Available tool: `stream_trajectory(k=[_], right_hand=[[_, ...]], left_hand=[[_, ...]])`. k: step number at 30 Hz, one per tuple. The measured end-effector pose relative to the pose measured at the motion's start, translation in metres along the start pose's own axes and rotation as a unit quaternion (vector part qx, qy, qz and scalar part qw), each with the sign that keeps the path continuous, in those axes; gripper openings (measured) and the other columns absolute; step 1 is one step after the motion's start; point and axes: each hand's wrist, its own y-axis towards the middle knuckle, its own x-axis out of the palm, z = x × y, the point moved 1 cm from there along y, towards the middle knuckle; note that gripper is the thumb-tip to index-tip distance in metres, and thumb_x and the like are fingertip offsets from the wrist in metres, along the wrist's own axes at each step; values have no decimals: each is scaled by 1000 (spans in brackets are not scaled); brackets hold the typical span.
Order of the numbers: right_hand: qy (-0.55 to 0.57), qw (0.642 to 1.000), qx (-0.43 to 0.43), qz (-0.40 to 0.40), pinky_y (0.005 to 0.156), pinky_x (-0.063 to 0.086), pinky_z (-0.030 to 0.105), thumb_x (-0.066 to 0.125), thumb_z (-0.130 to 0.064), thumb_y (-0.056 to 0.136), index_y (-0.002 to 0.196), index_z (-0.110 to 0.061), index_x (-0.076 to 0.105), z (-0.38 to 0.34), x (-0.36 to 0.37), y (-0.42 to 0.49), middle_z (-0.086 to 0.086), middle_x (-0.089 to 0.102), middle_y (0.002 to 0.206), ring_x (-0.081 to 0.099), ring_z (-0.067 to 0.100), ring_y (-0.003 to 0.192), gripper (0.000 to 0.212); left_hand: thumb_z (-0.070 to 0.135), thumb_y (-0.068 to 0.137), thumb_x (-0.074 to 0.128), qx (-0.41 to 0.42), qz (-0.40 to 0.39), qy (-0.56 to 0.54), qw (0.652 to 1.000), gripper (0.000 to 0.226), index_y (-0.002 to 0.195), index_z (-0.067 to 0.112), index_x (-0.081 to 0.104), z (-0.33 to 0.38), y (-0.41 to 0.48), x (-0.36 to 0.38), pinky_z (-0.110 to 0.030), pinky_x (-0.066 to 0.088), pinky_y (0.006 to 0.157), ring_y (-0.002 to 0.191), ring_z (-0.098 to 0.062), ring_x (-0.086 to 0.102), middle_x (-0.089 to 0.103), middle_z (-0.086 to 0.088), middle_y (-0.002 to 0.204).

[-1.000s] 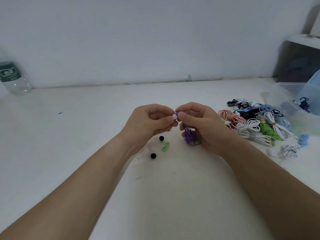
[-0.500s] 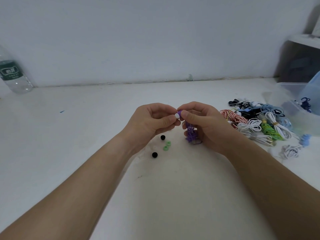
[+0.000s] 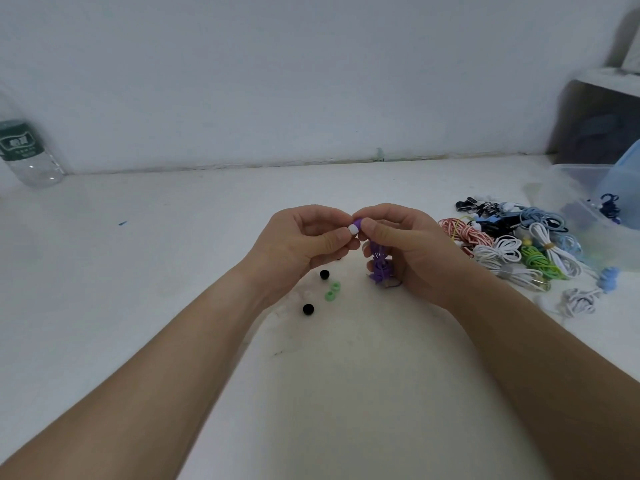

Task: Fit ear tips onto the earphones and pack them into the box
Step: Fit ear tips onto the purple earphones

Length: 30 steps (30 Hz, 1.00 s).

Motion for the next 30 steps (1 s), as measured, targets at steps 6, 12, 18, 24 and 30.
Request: stream_trajectory(k=[6,12,18,24,30], right_hand=[[-12,1000,-11,1,61,52,31,74,-24,74,86,-19,75,-1,-1,0,5,68,80,59,17,68,13],[-1,1000,-7,6,61,53,31,71,-23,76,93,-13,70,-1,1,0,5,67,80,60,16,67,19],[-5,1000,-4,18,56,50,31,72,-19,80,93,-13,71,-5,-2,0,5,66,79,59,17,64,15],[-66,997,28,-2,61,52,34,66,-39,82,94,-13,71,-9,-2,-2,9,70,89,61,19,67,29],[-80,992,89,-39,63,51,32,42,-42,103,96,-12,71,-16,-12,-4,11,71,89,64,21,71,43]], left_hand=[[9,83,74,10,4,22,1000,15,98,7,72,-2,0,0,-26,55,77,88,-21,72,76,-10,93],[16,79,75,22,10,21,999,20,97,8,72,-2,1,0,-28,56,78,88,-22,72,76,-13,93],[10,89,70,21,-22,24,999,18,107,8,70,3,-1,1,-29,56,80,92,-22,71,75,-8,100],[5,93,67,47,10,65,997,17,109,11,70,1,0,4,-32,54,78,84,-21,70,74,-6,92],[7,98,61,81,23,66,994,19,110,15,74,3,0,7,-29,53,77,81,-16,66,70,-1,93]])
